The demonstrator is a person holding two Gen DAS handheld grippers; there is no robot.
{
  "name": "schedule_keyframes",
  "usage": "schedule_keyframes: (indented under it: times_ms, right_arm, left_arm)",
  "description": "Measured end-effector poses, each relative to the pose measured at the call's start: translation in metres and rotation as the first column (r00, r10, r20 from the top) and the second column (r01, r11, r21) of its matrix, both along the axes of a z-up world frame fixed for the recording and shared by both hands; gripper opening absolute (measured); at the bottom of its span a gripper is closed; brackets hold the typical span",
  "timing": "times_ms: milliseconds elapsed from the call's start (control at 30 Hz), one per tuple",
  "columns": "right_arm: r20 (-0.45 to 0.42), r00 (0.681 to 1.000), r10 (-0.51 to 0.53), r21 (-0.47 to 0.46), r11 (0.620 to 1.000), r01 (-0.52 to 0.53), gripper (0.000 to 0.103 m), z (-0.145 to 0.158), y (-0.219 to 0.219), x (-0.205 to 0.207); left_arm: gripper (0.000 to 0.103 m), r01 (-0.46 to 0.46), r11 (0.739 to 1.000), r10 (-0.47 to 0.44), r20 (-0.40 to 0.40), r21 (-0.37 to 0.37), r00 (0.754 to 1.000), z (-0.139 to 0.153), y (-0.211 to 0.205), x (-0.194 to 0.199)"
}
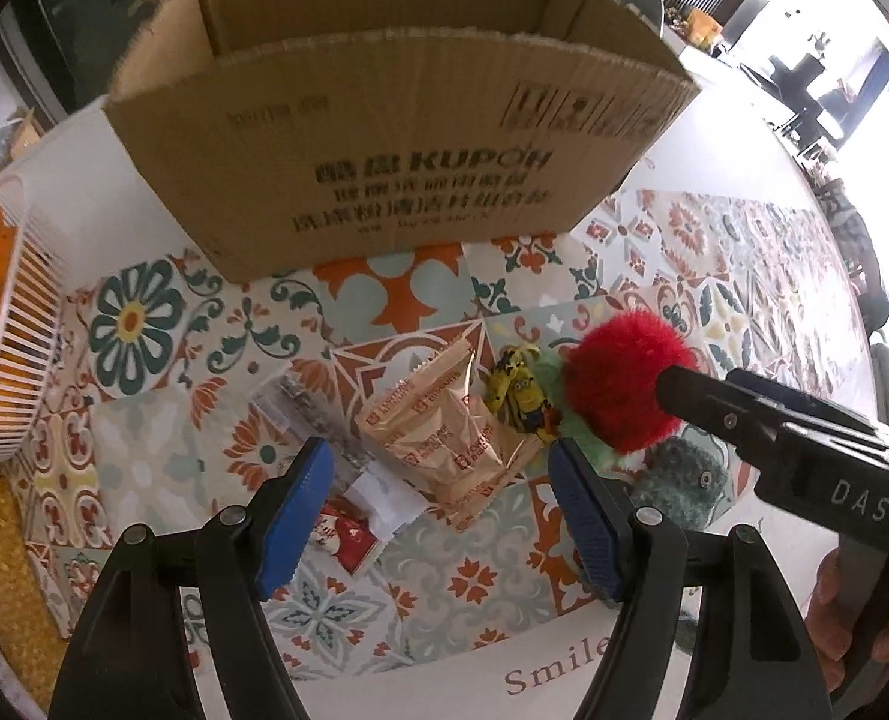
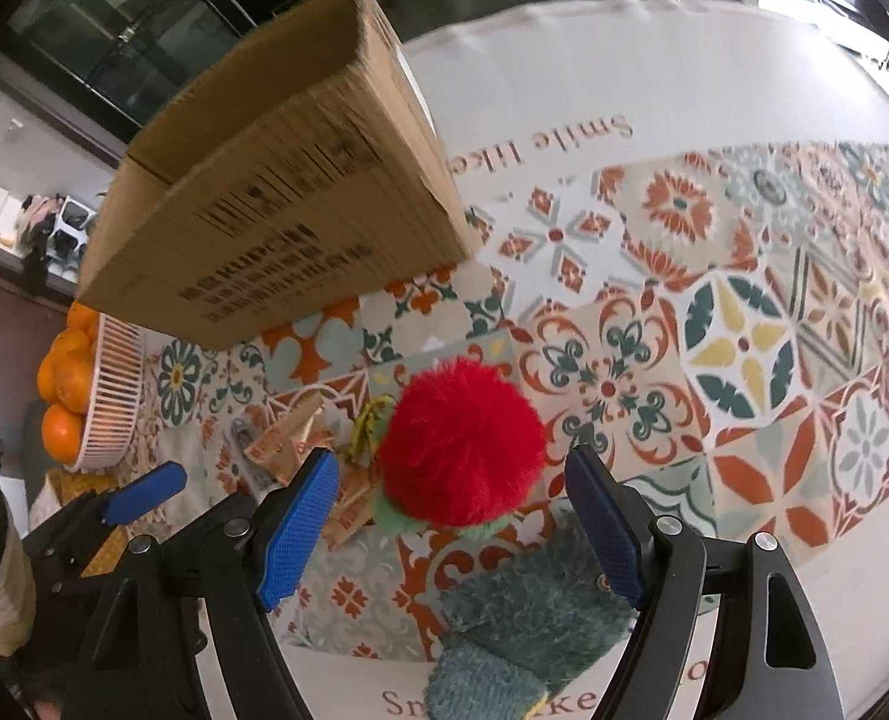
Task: Organize soft objects
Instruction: 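Grasp the red pompom plush with the right tool while the left tool grasps the Fortune Biscuits packet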
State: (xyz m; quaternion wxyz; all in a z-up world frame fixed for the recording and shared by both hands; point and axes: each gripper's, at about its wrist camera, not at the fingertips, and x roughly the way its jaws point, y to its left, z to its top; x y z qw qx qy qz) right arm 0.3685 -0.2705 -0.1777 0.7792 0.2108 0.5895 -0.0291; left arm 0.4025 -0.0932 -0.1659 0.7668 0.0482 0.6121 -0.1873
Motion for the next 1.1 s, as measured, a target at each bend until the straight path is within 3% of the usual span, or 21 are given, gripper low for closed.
schedule_keyframes:
  times_ms: [533, 767, 1100]
  right_arm:
    - [-0.091, 0.995, -0.030, 0.098, 0.994, 0.039, 0.077, -0.044, -0.005, 0.013]
    - [-0.104, 0.994, -0.027, 0.115, 0.993, 0.039, 0.066, -0.052, -0.004, 0.017]
    - [-0.097, 0.994, -0.043, 0.143, 0.988, 0.057, 0.056, -0.064, -0.008, 0.019]
  left_arm:
    - [0.074, -0.030, 0.999, 0.031, -0.100, 0.012, 0.994, -0.042, -0.007, 0.018]
    - [0.073, -0.064, 0.998, 0.065, -0.139, 0.008, 0.988, -0.061, -0.009, 0.028]
    - [0.060, -0.116, 0.993, 0.110, -0.178, -0.022, 0.978, -0.089, -0.013, 0.038]
